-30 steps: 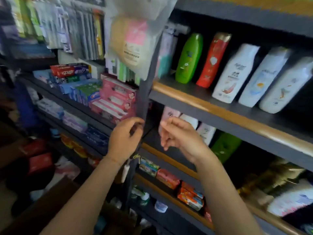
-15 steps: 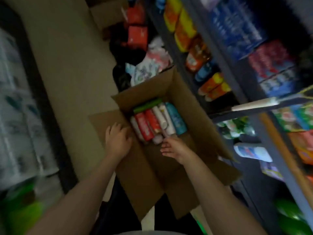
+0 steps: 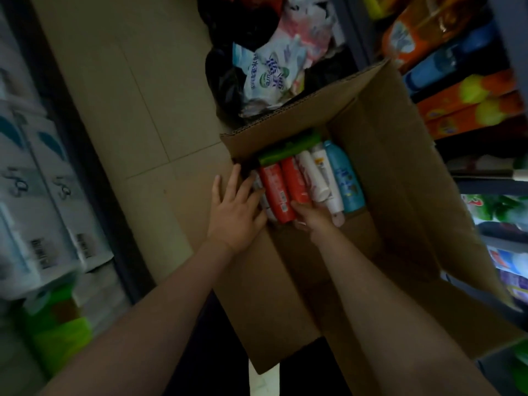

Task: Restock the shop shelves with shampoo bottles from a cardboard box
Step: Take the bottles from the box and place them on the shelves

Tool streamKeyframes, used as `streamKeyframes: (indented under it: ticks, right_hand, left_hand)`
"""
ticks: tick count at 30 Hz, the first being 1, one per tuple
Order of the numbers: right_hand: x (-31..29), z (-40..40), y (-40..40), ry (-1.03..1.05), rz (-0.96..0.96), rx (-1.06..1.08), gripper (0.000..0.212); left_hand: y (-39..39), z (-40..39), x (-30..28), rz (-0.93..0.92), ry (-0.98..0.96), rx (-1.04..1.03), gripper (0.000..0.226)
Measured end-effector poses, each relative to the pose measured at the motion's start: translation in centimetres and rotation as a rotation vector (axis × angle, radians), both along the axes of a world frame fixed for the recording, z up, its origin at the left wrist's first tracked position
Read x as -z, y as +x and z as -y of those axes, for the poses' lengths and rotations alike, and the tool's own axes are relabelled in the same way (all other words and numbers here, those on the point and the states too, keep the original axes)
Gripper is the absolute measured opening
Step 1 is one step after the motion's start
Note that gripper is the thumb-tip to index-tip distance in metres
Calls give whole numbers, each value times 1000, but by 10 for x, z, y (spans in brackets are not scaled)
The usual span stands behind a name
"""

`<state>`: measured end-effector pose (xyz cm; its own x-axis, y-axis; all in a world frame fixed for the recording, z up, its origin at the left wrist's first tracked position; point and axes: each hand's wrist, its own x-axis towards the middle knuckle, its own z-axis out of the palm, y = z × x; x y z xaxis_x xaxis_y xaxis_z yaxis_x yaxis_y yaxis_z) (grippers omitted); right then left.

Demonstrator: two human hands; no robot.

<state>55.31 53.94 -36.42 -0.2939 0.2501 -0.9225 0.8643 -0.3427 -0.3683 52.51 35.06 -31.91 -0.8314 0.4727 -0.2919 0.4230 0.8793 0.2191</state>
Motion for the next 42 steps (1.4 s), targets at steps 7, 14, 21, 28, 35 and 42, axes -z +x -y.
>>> streamKeyframes:
  ticks: [7,14,21,28,35,42]
  right_hand:
    - [-39,10,-5,181,-113,-124,38]
    - [-129,-37,4,296,-196,-229,20]
    - [-262,-81,13,337,-575,-110,36]
    - [-428,-133,67,437,-1002,-41,26]
    - [-585,-197,172,774,-1199,-58,31]
    - [-694,-268,272,1252,-1325,129,37]
  left_hand:
    - [-2,-2,-4,40,-62,-18,66]
    - [-20,-44,-56,291,454,-202,84]
    - [-27,-117,-182,506,596,-47,45]
    - [18,-207,-375,803,1446,-320,27]
    - [97,-297,-558,908,1588,165,41]
    - [162,-393,-673,753,1546,552,59]
